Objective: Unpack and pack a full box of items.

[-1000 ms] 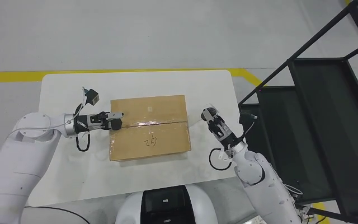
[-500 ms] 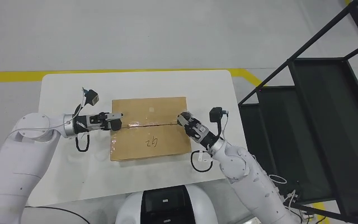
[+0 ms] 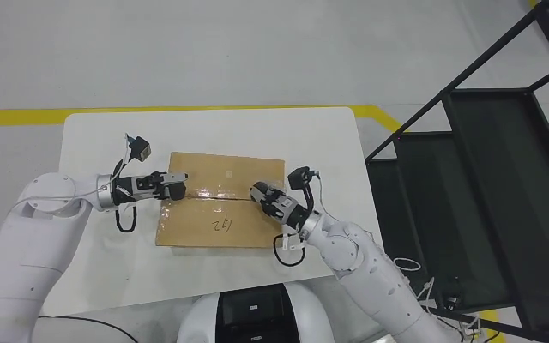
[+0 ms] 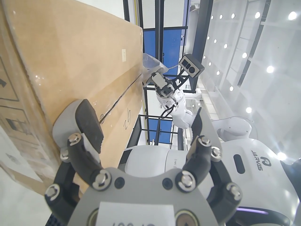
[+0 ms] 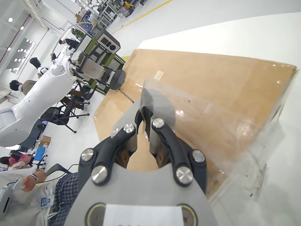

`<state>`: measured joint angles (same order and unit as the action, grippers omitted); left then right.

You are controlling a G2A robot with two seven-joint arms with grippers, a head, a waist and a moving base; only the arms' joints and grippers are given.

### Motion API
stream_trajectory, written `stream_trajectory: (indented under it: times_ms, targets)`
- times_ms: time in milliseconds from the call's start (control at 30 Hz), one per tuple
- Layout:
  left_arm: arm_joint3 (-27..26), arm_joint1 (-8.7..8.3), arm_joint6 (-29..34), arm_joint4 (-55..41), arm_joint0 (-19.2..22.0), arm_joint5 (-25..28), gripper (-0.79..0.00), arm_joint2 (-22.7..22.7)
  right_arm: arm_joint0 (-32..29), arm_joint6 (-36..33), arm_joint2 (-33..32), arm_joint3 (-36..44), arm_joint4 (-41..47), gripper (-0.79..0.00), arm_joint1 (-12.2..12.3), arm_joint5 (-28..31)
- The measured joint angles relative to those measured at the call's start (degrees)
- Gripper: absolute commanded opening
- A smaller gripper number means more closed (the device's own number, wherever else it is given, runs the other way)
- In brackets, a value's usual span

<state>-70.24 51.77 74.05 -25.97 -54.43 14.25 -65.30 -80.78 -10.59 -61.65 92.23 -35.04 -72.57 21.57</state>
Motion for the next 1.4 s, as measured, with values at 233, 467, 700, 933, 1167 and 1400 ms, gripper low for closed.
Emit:
stream_trajectory:
  times_ms: [233, 467, 700, 933, 1167, 1400]
  targets:
    - [0.2, 0.05, 0.1, -0.1, -0.2, 0.1, 0.000, -0.2, 1.1, -1.2, 1.3, -1.6, -0.1, -0.785, -0.3, -0.9]
    - [0.6, 0.17, 0.0, -0.2, -0.2, 0.1, 0.000, -0.2, 1.9, -2.5, 2.4, -2.4, -0.2, 0.000, -0.5, -1.9]
    - [1.5, 0.06, -0.8, -3.7, -0.6, 1.6, 0.000, -2.4, 2.6, -4.5, 3.1, -1.8, 0.5, 0.000, -0.6, -2.2]
    - [3.8, -0.82, -2.2, -12.2, -3.6, 5.1, 0.000, -9.5, 3.2, -5.4, 3.5, -0.7, 0.2, 0.000, -0.7, -1.8]
    - [6.4, -1.36, -5.0, -16.3, -6.6, 4.7, 0.000, -14.3, 6.8, -7.3, 5.9, -1.6, 1.4, 0.000, -1.4, -1.3]
    - [6.4, -1.47, -5.2, -16.9, -8.3, 4.6, 0.000, -15.9, 11.4, -8.3, 11.2, -3.9, 2.6, 0.000, -2.9, -1.2]
